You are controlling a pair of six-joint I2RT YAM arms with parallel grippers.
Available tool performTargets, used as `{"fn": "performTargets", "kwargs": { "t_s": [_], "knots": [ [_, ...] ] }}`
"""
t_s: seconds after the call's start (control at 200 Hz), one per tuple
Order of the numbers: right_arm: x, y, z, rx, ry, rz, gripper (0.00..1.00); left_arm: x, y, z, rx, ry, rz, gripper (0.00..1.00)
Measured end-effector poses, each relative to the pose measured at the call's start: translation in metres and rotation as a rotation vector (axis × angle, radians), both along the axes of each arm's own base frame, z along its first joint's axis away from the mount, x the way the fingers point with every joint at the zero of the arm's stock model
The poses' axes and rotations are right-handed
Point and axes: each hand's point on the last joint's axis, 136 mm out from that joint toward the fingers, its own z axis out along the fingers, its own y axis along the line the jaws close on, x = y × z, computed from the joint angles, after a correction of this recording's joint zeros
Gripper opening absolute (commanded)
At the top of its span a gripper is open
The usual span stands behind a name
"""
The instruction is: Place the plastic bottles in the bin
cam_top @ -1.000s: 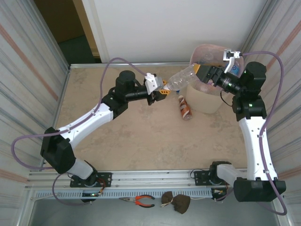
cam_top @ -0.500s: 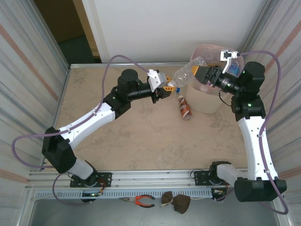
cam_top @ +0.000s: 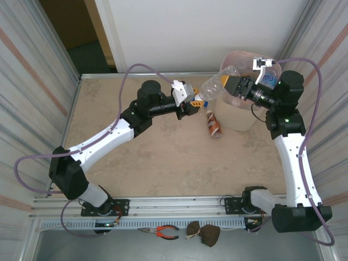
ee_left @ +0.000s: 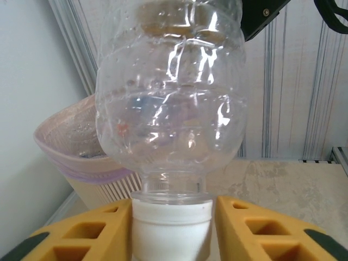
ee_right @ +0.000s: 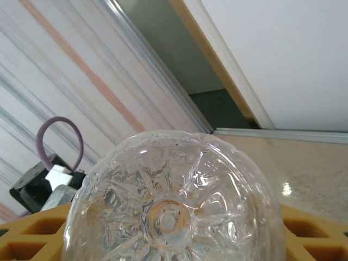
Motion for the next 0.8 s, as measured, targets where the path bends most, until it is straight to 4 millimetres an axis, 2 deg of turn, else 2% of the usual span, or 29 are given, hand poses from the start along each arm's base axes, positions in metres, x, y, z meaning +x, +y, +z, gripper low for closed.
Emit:
{"fn": "performTargets", "kwargs": {
  "t_s": [0.09,0.195,0.296,0.406,0.536,0.802],
  "knots": [
    [0.003,-0.003,0.001,-0.011,-0.004,-0.025,0.49,0.001,0.001,0.0,0.0,-0.001,0.008,0.64],
    [0.011,-0.011,0.009,-0.028,-0.023,-0.065,0.48,0.002,0.003,0.004,-0.003,-0.008,0.021,0.66],
    [0.021,-0.027,0.02,-0.052,-0.058,-0.136,0.48,-0.002,0.007,0.009,-0.013,-0.018,0.026,0.67],
    [0.038,-0.054,0.029,-0.087,-0.087,-0.245,0.47,-0.007,0.014,0.015,-0.021,-0.028,0.032,0.67],
    [0.066,-0.09,0.03,-0.174,-0.101,-0.398,0.46,-0.012,0.02,0.017,-0.025,-0.032,0.036,0.68],
    [0.123,-0.161,-0.001,-0.41,-0.064,-0.658,0.45,-0.015,0.027,0.012,-0.014,-0.025,0.058,0.68]
  ]
}}
